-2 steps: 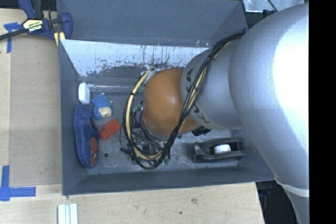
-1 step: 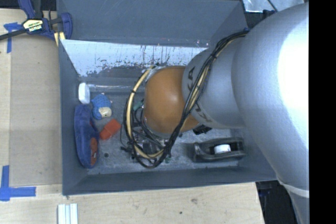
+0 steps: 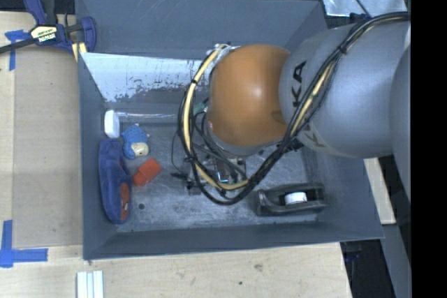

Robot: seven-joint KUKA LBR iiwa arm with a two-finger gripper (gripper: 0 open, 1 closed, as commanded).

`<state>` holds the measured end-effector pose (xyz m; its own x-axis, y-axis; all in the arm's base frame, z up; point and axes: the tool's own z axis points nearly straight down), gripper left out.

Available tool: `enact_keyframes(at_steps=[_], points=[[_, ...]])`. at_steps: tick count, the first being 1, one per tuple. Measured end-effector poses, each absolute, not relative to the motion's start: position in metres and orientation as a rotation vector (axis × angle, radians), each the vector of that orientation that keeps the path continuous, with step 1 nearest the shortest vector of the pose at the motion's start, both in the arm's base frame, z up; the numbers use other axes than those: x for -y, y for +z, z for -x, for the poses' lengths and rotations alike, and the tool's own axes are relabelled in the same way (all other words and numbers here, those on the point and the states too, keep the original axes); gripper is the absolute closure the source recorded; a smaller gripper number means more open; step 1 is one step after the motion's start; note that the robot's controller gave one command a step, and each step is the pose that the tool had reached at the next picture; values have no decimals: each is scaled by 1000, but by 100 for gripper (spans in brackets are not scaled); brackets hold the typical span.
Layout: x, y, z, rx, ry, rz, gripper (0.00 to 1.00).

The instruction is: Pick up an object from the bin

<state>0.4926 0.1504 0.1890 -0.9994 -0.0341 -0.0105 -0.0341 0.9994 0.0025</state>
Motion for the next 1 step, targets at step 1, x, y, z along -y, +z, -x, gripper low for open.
enact_keyframes(at_steps=[1], points=[[-150, 197, -494, -3136, 2, 54, 100]])
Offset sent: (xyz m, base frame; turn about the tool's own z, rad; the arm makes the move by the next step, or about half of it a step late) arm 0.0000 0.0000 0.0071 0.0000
